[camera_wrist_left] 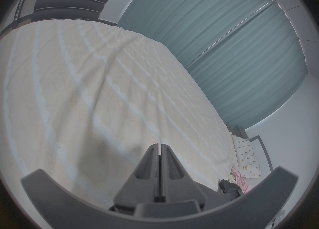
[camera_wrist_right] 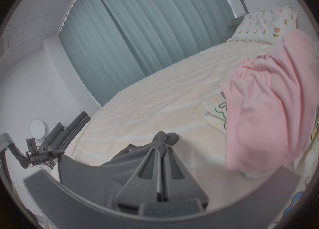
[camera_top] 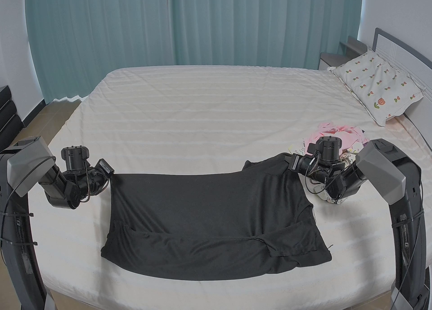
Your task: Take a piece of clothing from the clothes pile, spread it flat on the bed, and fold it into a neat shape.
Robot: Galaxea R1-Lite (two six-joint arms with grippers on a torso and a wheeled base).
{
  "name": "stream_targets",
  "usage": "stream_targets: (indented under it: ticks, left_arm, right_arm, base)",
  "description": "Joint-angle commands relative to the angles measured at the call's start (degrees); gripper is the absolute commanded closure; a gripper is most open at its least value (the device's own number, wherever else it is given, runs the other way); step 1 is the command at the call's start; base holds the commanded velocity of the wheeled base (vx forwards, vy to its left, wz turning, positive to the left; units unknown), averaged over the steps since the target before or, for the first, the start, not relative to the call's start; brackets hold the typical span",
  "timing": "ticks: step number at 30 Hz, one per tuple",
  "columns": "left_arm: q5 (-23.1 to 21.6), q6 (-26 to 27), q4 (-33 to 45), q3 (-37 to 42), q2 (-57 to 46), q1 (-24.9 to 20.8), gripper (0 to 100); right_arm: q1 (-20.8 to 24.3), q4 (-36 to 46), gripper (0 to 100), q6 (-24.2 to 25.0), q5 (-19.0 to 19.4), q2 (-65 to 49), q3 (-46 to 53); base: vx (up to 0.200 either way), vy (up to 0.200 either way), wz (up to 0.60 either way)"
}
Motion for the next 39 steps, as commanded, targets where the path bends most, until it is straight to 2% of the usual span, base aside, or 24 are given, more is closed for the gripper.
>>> stream_targets:
  ticks: [1, 3, 9, 20, 26, 32, 39]
  left_arm:
    - [0.0, 0.0, 0.6, 2.2, -2.8, 0.3, 100]
    - [0.0, 0.0, 0.6, 3.1, -3.3, 0.3, 100]
    - [-0.1, 1.0, 0.1, 6.3, -4.8, 0.3, 100]
    - [-0.4, 5.4, 0.0, 15.9, -9.1, 0.3, 100]
    - [-0.5, 7.0, -0.1, 21.4, -9.0, 0.0, 100]
    - [-1.7, 8.6, -0.1, 27.2, -8.9, -0.2, 100]
    - [-1.5, 9.8, -0.1, 29.4, -8.4, -0.2, 100]
  right_arm:
    - [-0.5, -0.2, 100, 4.1, 2.6, -6.2, 6.4]
    - [-0.8, -1.2, 100, 4.8, 4.2, -7.2, 8.4]
    - [-1.5, -5.0, 100, 4.7, 4.7, -9.0, 14.4]
    - [-2.4, -14.7, 100, 4.3, 8.2, -12.8, 32.0]
    - [-2.5, -18.1, 100, 1.9, 8.4, -12.2, 38.9]
    - [-2.3, -24.2, 100, 1.5, 8.7, -10.6, 45.9]
    - [-2.3, -27.5, 100, 0.1, 8.7, -10.0, 51.4]
  base:
    - [0.000, 0.000, 0.00]
    - [0.000, 0.000, 0.00]
    - [0.000, 0.000, 0.00]
    - [0.000, 0.000, 0.00]
    - [0.000, 0.000, 0.00]
    - [0.000, 0.000, 0.00]
    - [0.000, 0.000, 0.00]
